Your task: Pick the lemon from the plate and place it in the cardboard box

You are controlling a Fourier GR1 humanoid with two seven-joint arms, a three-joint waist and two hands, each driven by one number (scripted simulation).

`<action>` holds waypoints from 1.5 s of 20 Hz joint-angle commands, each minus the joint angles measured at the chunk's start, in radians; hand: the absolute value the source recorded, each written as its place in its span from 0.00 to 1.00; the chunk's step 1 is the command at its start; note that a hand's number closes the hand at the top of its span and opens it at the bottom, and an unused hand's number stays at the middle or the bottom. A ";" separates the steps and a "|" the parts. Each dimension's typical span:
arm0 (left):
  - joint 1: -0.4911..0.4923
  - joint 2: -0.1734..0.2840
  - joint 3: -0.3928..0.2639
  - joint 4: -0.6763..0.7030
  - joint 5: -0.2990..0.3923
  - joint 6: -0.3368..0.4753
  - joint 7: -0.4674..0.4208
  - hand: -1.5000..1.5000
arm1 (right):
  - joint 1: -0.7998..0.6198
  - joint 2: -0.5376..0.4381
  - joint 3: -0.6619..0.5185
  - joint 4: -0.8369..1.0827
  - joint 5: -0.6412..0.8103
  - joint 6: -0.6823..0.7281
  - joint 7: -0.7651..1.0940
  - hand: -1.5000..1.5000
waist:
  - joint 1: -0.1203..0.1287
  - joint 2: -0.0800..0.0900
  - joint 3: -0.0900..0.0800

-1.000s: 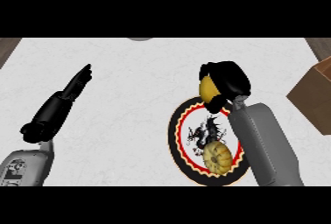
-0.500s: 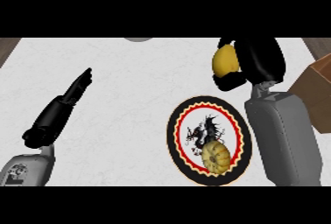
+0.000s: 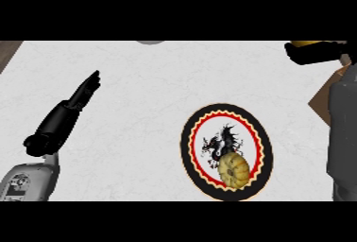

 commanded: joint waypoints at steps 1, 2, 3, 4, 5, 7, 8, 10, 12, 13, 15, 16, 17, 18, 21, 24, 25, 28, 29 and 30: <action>-0.008 0.011 0.020 -0.025 0.007 -0.012 0.010 0.50 | 0.022 -0.076 -0.080 0.012 -0.041 -0.020 0.000 1.00 | 0.003 0.000 0.000; -0.006 -0.011 -0.010 -0.031 -0.010 -0.003 0.035 0.50 | -0.007 -0.124 -0.122 0.086 -0.053 -0.031 -0.020 1.00 | 0.006 0.002 0.000; -0.006 -0.011 0.012 0.045 -0.002 -0.005 -0.033 0.50 | 0.030 -0.164 -0.161 0.056 -0.109 0.009 -0.067 1.00 | -0.004 0.002 0.000; -0.032 0.005 0.019 0.015 0.003 -0.017 0.030 0.50 | 0.021 -0.183 -0.141 0.172 -0.056 -0.074 -0.094 1.00 | 0.007 0.004 0.000; -0.001 -0.025 -0.022 -0.040 -0.019 0.001 0.041 0.50 | -0.053 -0.228 -0.126 0.242 -0.021 -0.046 -0.069 1.00 | 0.016 0.004 0.000; 0.014 -0.015 -0.011 0.010 -0.025 -0.006 -0.029 0.50 | -0.003 -0.264 -0.132 0.306 -0.040 -0.016 -0.129 1.00 | 0.012 0.006 0.000; -0.024 0.002 0.024 0.041 0.001 -0.022 -0.038 0.50 | -0.013 -0.276 -0.132 0.343 -0.044 -0.017 -0.138 1.00 | 0.010 0.006 0.000; 0.006 0.008 0.023 -0.003 -0.003 -0.018 -0.027 0.50 | -0.019 -0.332 -0.153 0.428 -0.057 0.076 -0.145 1.00 | 0.017 0.006 0.000; -0.017 -0.016 0.002 0.013 -0.006 -0.016 -0.008 0.50 | -0.009 -0.352 -0.160 0.481 -0.081 0.167 -0.150 1.00 | 0.010 0.006 0.000; -0.002 -0.008 0.014 0.025 -0.014 -0.006 -0.011 0.50 | 0.006 -0.405 -0.192 0.506 -0.117 0.233 -0.191 1.00 | 0.004 0.006 0.000; -0.009 -0.028 -0.006 0.035 -0.043 0.013 -0.047 0.50 | 0.007 -0.438 -0.182 0.573 -0.112 0.214 -0.243 1.00 | 0.008 0.006 0.000; -0.042 -0.035 -0.021 -0.021 -0.028 0.000 0.052 0.50 | 0.028 -0.434 -0.172 0.592 -0.111 0.213 -0.264 1.00 | 0.009 0.004 0.001; 0.011 0.008 0.024 -0.066 0.016 -0.041 0.034 0.50 | -0.020 -0.465 -0.175 0.633 -0.116 0.244 -0.254 1.00 | 0.020 0.003 0.001; -0.031 -0.032 -0.006 0.018 -0.029 0.001 0.006 0.50 | 0.017 -0.485 -0.165 0.666 -0.114 0.257 -0.313 1.00 | 0.010 0.007 0.001; -0.035 0.005 0.033 0.018 0.007 -0.041 0.002 0.50 | 0.056 -0.527 -0.154 0.717 -0.100 0.298 -0.327 1.00 | 0.009 0.006 0.000; -0.035 0.022 0.045 0.000 0.027 -0.068 0.018 0.50 | -0.014 -0.569 -0.153 0.819 -0.136 0.394 -0.402 0.00 | 0.021 0.008 0.001; -0.018 -0.025 0.009 0.031 -0.034 -0.006 -0.028 0.50 | 0.062 -0.577 -0.145 0.811 -0.145 0.376 -0.503 0.00 | 0.008 0.007 0.001; -0.009 -0.034 0.009 -0.029 -0.017 -0.012 0.022 0.50 | -0.023 -0.578 -0.162 0.830 -0.187 0.379 -0.538 0.00 | 0.018 0.004 0.001; -0.019 0.009 0.043 0.004 0.013 -0.058 -0.006 0.50 | 0.022 -0.568 -0.185 0.817 -0.214 0.345 -0.586 0.00 | 0.010 0.004 0.001; -0.017 -0.028 0.012 0.029 -0.024 -0.020 -0.013 0.50 | 0.041 -0.593 -0.214 0.805 -0.238 0.306 -0.653 0.00 | 0.003 0.005 0.001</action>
